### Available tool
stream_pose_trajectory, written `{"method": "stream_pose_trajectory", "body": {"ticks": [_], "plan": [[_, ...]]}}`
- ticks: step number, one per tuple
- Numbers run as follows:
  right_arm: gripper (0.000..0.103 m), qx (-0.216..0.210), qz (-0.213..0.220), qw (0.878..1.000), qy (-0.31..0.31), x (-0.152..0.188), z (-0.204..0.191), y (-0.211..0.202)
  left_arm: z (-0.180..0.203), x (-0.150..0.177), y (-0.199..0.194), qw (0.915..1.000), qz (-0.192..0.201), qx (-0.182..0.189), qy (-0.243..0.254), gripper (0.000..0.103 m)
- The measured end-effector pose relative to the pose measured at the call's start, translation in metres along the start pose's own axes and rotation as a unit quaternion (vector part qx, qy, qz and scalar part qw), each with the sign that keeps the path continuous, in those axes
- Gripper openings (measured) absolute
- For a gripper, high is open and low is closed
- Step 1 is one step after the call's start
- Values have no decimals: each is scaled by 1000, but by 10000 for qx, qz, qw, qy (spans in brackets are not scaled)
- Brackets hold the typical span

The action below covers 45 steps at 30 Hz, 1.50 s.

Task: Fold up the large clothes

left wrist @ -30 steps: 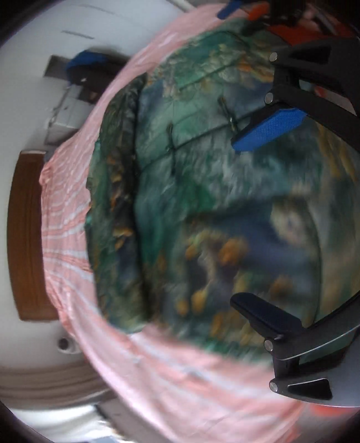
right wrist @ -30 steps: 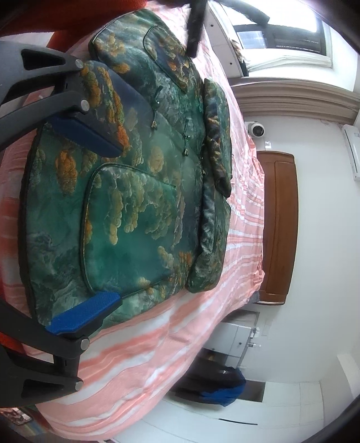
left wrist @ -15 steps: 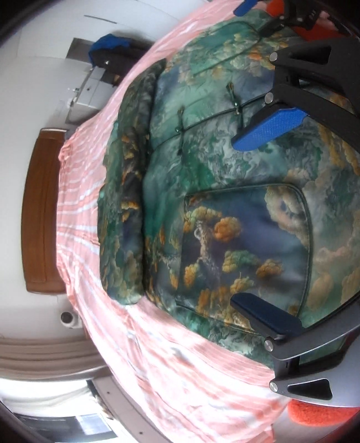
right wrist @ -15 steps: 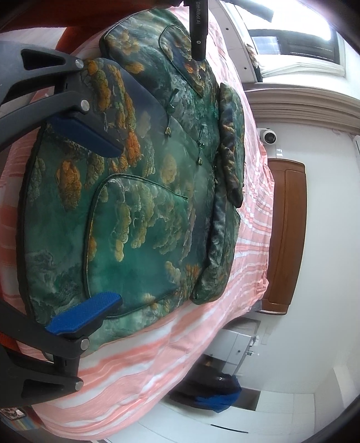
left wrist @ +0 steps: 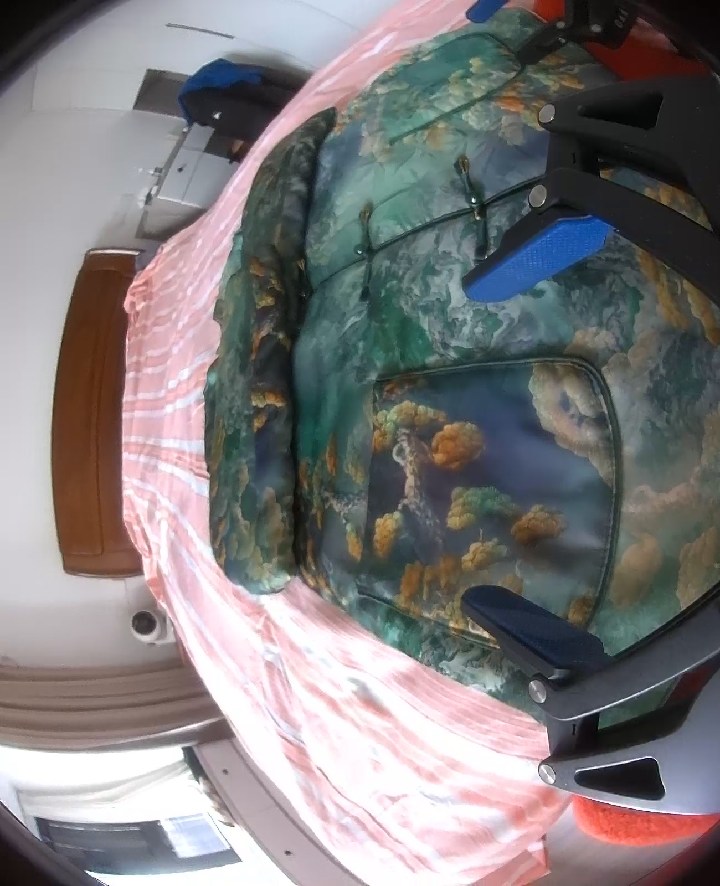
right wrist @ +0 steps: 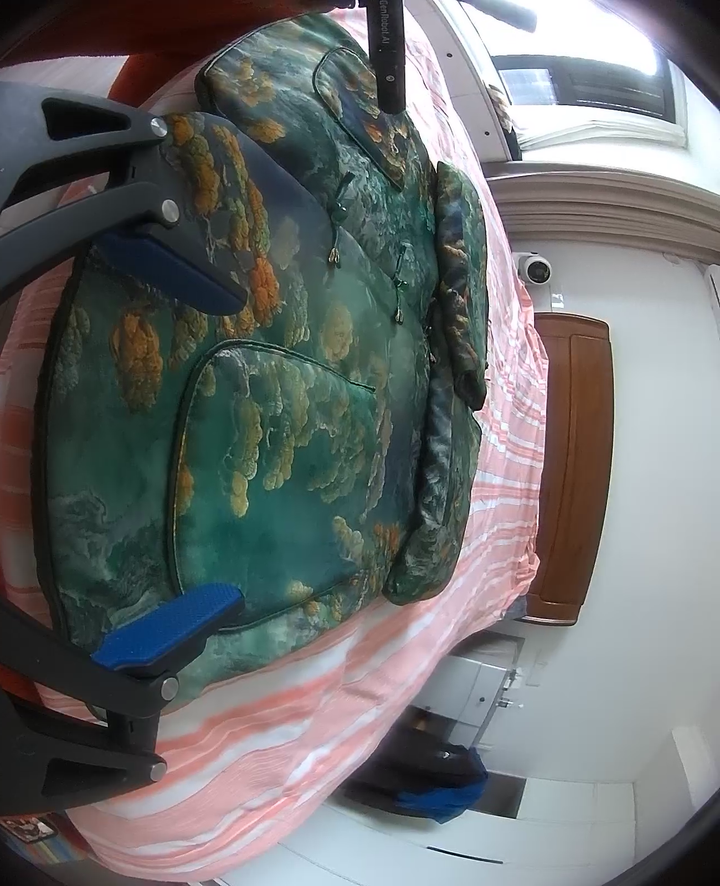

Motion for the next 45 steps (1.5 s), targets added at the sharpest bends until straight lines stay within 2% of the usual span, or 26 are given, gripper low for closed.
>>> {"method": "stream_pose_trajectory", "body": {"ticks": [45], "plan": [[97, -2, -34, 10000, -41, 2, -2, 4, -19, -1, 5, 9991, -69, -310, -298, 102]]}}
Point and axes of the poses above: each gripper's, at about its wrist camera, not at the fingertips, and y roughly the way its jaws point, z to its right, x to its underside, the point moved 6 cm from there along y, roughly the way its jaws point, and after that the axes turned 6 degrees about -z, right-handed, at the moved point
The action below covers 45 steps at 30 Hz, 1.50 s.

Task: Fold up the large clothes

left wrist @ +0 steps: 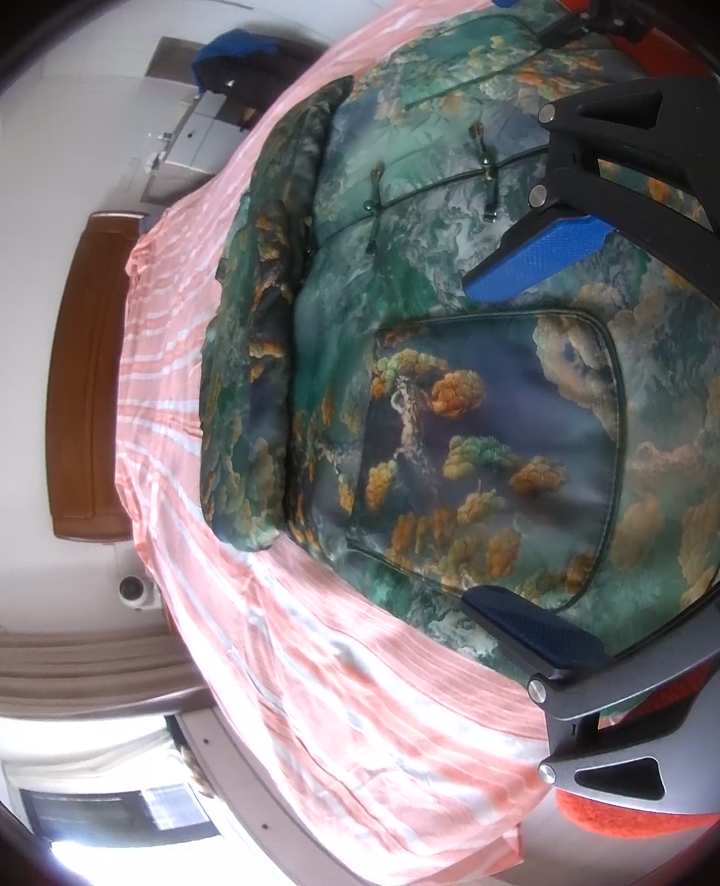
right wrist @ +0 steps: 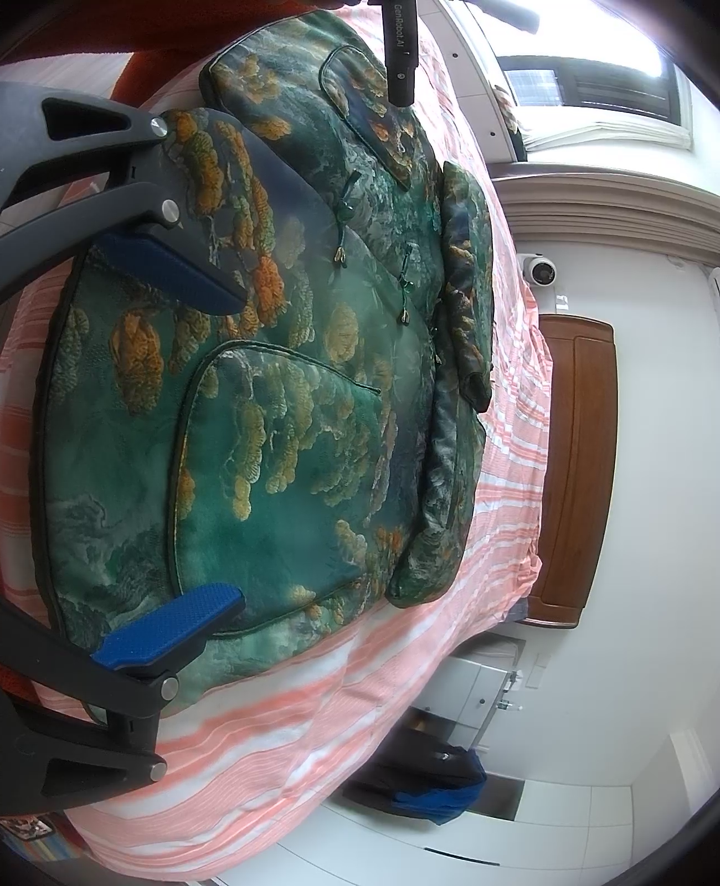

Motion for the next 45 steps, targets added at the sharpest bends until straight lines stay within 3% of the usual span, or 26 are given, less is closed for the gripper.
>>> {"method": "stream_pose_trajectory", "body": {"ticks": [29, 33, 35, 39, 42, 45], "plan": [[97, 77, -82, 9999, 16, 2, 3, 4, -21, -2, 3, 9997, -137, -128, -161, 102], [97, -19, -137, 9992, 383, -3, 24, 2, -40, -12, 1, 9993, -243, -278, -42, 102], [97, 44, -137, 9961, 873, -7, 55, -5, -60, -18, 7, 9981, -599, 90, -67, 102], [97, 2, -560, 9810, 1858, -3, 135, -10, -91, -8, 28, 9858, -1535, 665, -132, 102], [97, -436, -1333, 9683, 2069, 13, 164, 4, -104, 11, 42, 9760, -2021, 781, -205, 102], [97, -1266, -2100, 9448, 2172, 36, 165, 18, -95, 34, 48, 9633, -2449, 1101, -58, 102]]}}
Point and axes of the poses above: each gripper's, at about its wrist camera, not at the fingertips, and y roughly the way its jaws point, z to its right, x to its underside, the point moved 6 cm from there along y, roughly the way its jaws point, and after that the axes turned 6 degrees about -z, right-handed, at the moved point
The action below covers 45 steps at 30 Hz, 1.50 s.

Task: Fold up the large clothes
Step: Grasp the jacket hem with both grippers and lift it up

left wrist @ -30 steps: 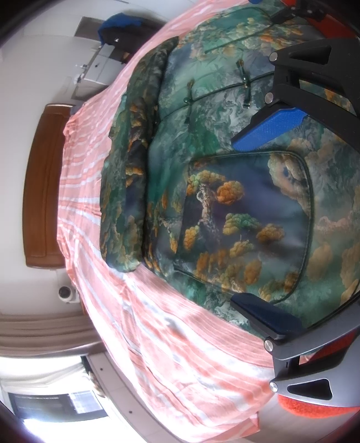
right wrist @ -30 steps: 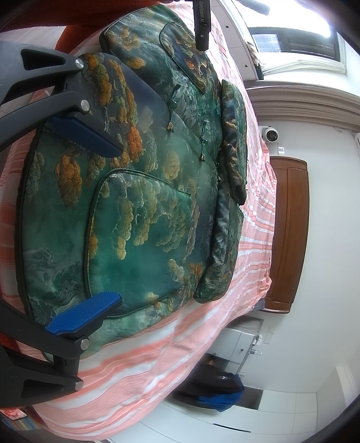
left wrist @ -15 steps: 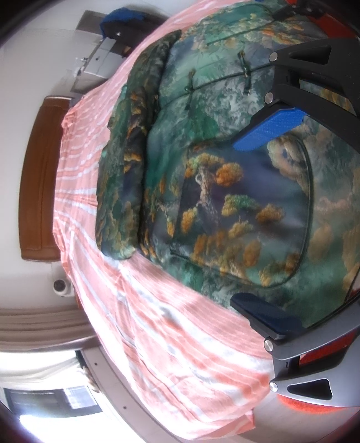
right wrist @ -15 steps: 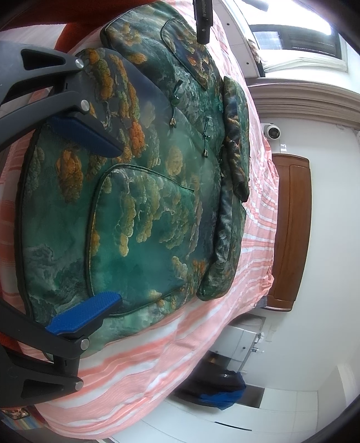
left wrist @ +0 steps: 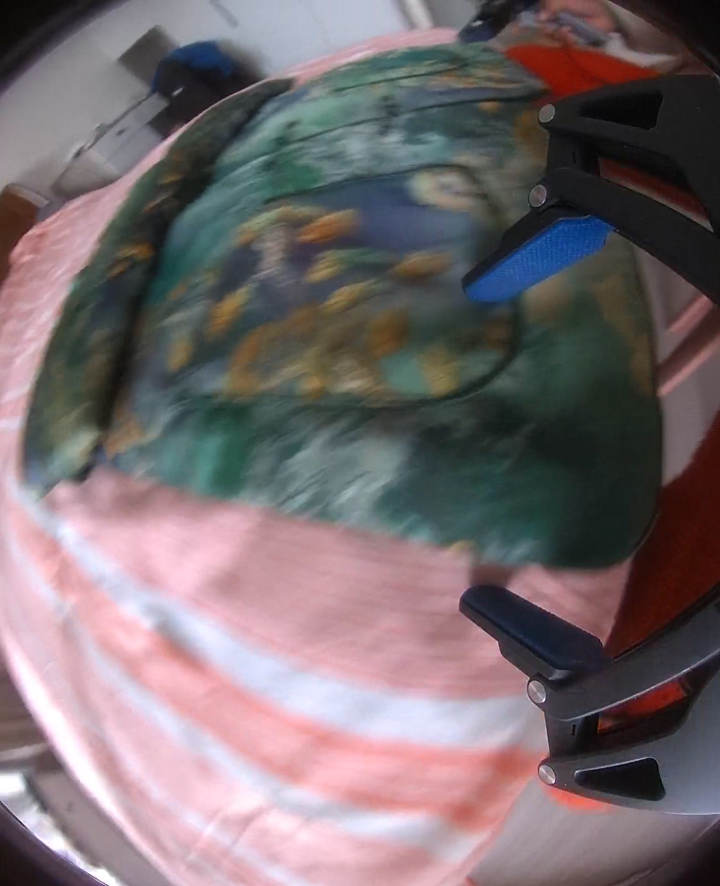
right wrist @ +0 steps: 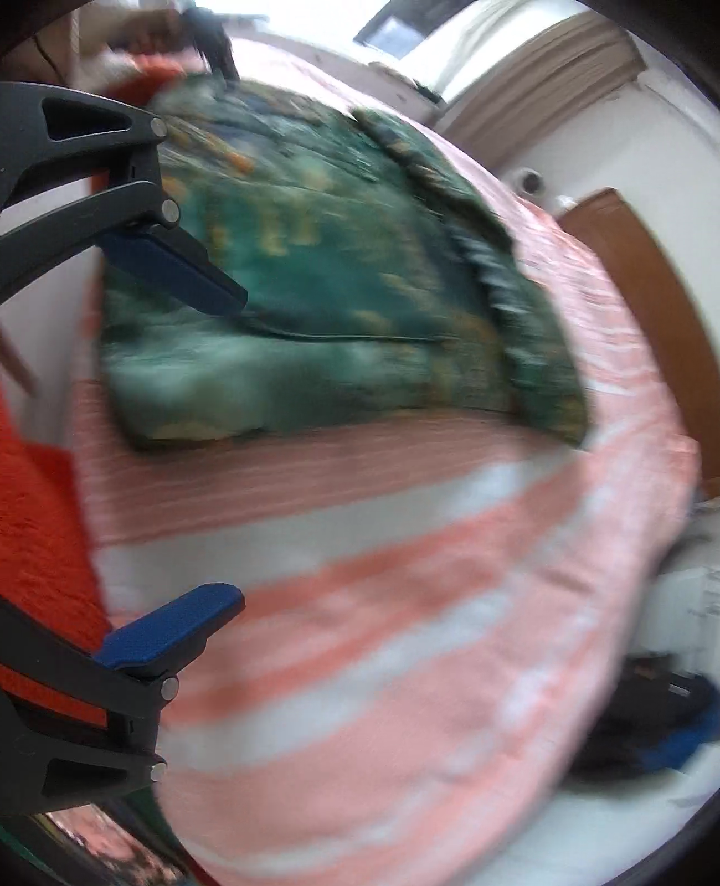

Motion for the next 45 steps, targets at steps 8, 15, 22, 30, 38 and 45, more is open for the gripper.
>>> {"method": "stream_pose_trajectory", "body": {"ticks": [8, 15, 22, 30, 38, 45], "plan": [[61, -545, -777, 9946, -411, 5, -28, 25, 20, 27, 2, 9983, -151, -267, 495, 60], [14, -482, -942, 9924, -631, 5, -42, -1, 11, 41, -44, 9992, -4, 302, 273, 13], [14, -901, -1267, 9864, -526, 2, -45, -25, 10, 46, -70, 9961, -313, 385, 724, 12], [13, -952, -1991, 9720, -813, 13, -44, -55, 5, 49, -71, 9899, -885, 272, 1077, 11], [11, -1922, -1249, 9728, -330, -80, -53, -89, 3, -110, -147, 9892, 158, 1317, 624, 10], [11, -1972, -173, 9802, -75, -266, -73, -44, 30, -310, -125, 9874, 1211, 1007, 154, 33]]}}
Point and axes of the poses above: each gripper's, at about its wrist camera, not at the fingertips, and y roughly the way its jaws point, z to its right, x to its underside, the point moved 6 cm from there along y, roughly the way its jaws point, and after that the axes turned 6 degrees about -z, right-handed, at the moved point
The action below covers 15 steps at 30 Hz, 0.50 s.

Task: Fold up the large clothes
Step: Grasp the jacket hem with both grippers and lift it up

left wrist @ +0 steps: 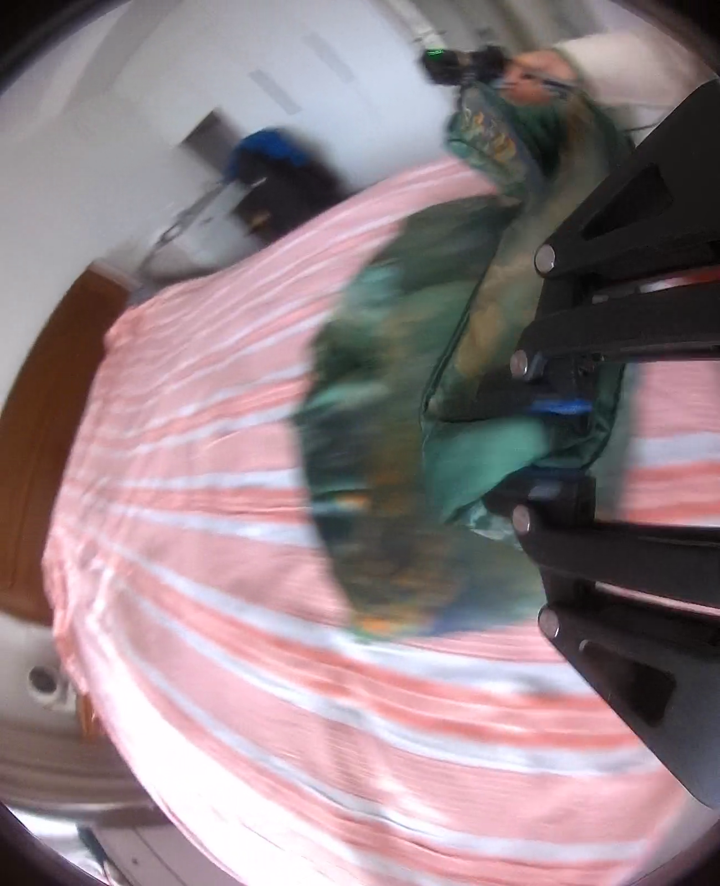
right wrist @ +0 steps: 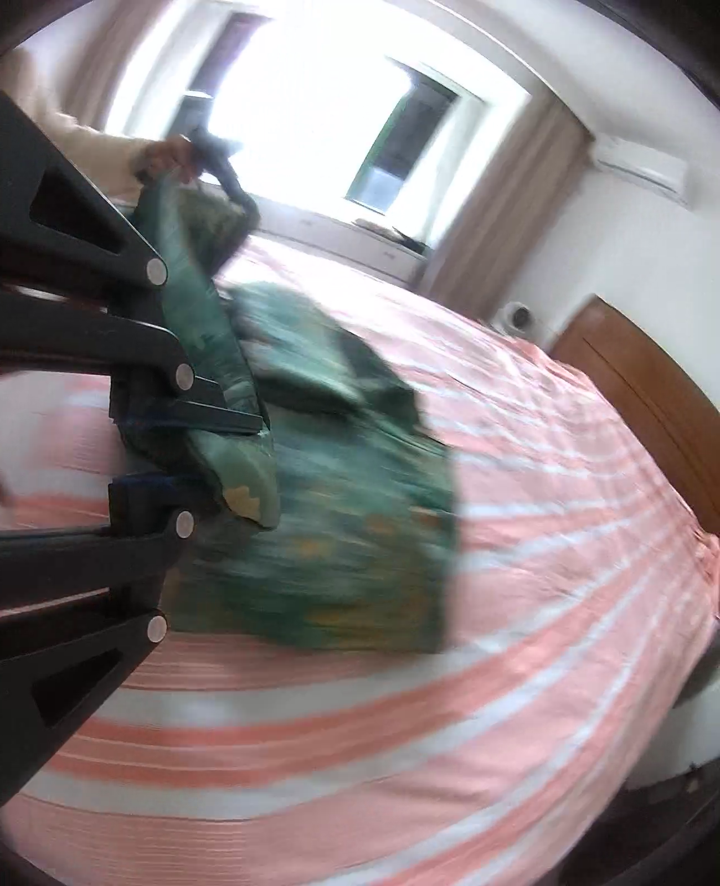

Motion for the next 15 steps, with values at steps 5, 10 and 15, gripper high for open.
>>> {"method": "stream_pose_trajectory", "body": {"ticks": [5, 10, 15], "plan": [[59, 344, 561, 9958, 630, -81, 35, 62, -12, -55, 80, 9976, -82, -658, -195, 93], [97, 555, 840, 9920, 761, -81, 47, 67, -38, -21, 93, 9987, -100, -355, -354, 95], [95, 1799, -135, 9810, -714, -50, 33, 107, -41, 6, 128, 9956, -415, -838, 47, 58]]}}
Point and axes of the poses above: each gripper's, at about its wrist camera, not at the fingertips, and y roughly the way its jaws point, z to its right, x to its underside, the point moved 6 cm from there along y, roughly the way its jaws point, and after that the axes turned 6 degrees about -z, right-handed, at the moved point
